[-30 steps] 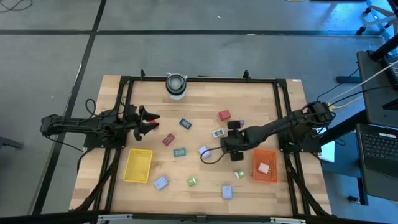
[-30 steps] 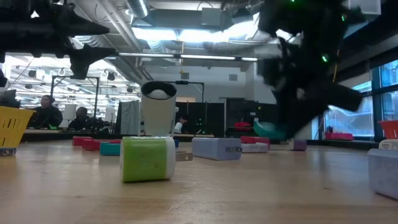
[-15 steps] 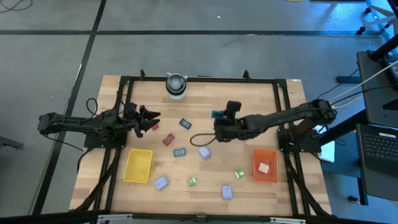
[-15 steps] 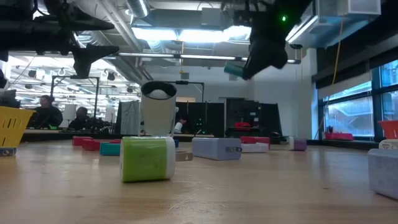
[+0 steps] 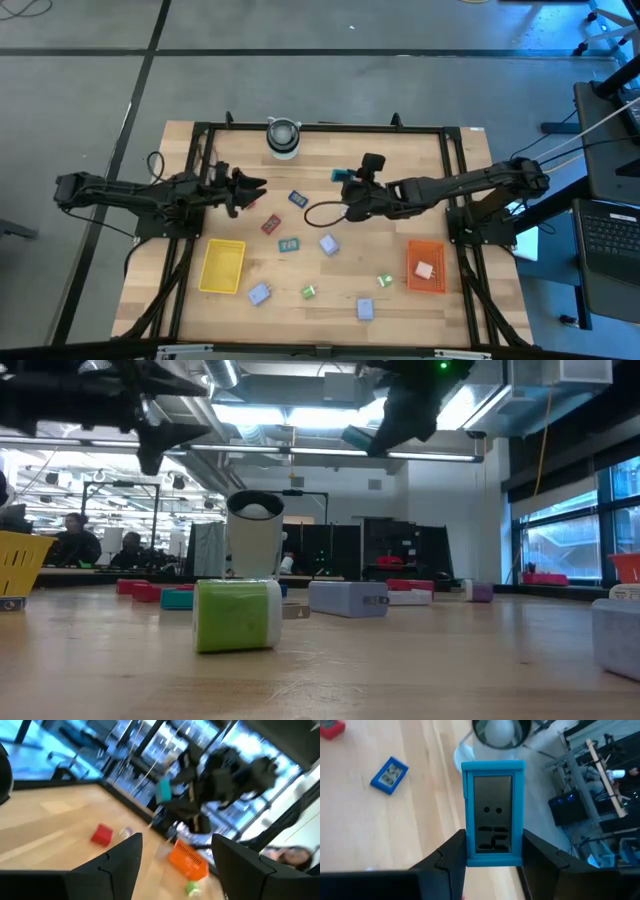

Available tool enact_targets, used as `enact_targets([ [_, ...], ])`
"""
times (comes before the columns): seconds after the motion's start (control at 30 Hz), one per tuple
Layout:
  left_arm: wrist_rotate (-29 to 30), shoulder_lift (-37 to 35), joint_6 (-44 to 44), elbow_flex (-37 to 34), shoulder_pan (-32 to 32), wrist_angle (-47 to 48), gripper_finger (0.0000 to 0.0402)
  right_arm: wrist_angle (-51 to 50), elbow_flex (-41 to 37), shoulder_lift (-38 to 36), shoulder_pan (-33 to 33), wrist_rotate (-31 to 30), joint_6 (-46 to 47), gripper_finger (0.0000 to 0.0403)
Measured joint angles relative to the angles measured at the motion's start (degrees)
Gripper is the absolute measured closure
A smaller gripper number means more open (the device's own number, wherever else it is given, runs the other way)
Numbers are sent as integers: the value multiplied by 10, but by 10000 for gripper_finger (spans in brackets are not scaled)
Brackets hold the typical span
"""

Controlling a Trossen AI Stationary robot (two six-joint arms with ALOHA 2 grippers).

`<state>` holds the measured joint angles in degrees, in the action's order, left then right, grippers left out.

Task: Pick & Place Office items
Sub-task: Put the light blue digital timer into the yellow basket

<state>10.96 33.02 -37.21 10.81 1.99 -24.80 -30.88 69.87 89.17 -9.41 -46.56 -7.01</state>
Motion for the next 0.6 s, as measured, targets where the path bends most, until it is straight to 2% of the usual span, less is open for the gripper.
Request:
enact_targets([
  [0.1,20,67,3,50,7,39,168,29,0,0,3,-6,-31,250],
  [0.27,60,185,17,123,26,54,168,57,0,0,5,24,-42,250],
  [0.43,38,294,48,200,44,53,163,65,0,0,5,29,-44,250],
  [0.6,-6,361,69,267,56,53,144,65,0,7,5,42,-43,250],
])
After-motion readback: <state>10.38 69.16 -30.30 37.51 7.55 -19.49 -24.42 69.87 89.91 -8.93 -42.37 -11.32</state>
